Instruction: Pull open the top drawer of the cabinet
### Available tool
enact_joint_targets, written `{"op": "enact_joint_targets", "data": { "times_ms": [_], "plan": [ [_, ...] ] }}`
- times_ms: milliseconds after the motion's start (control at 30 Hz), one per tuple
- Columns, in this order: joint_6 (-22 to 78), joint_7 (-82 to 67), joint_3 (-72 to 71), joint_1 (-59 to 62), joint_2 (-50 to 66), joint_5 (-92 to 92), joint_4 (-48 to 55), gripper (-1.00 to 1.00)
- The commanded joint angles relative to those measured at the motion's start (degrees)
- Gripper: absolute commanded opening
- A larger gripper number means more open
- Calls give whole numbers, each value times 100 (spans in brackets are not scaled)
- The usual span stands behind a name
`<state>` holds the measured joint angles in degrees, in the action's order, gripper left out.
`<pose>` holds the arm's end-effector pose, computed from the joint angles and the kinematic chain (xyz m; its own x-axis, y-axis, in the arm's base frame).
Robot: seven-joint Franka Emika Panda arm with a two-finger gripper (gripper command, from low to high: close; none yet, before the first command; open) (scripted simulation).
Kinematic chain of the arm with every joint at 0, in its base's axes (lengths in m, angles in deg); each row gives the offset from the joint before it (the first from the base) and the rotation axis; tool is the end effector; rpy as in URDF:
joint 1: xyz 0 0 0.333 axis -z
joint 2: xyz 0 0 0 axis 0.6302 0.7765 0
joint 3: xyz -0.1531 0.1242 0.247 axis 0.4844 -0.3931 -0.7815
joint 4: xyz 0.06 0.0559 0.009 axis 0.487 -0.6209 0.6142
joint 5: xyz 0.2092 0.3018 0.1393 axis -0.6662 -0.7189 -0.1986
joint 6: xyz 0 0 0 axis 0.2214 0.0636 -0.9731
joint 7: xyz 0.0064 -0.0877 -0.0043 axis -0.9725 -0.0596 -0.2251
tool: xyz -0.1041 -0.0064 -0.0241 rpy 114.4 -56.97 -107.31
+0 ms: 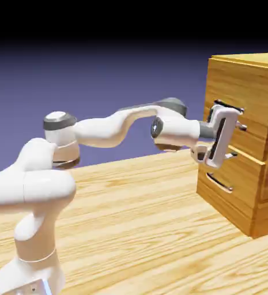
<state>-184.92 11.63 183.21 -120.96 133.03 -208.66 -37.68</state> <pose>0.5669 0.0444 0.4572 -0.1234 -0.7015 -0.7019 0.0152 0.7059 -0.7082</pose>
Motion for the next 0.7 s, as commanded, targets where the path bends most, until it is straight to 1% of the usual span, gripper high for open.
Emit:
{"op": "enact_joint_targets", "data": {
  "times_ms": [0,67,233,267,300,333,667],
  "plan": [
    [52,51,169,-133,208,-246,65,0],
    [91,90,295,-232,363,-430,114,0],
    [-180,207,286,540,270,-495,1150,0],
    [-188,211,286,562,267,-497,1180,0],
    [-188,211,286,562,267,-497,1180,-100],
    [-188,211,286,562,267,-497,1180,-100],
    [290,9,322,-1057,453,-289,-896,-100]
  ]
}}
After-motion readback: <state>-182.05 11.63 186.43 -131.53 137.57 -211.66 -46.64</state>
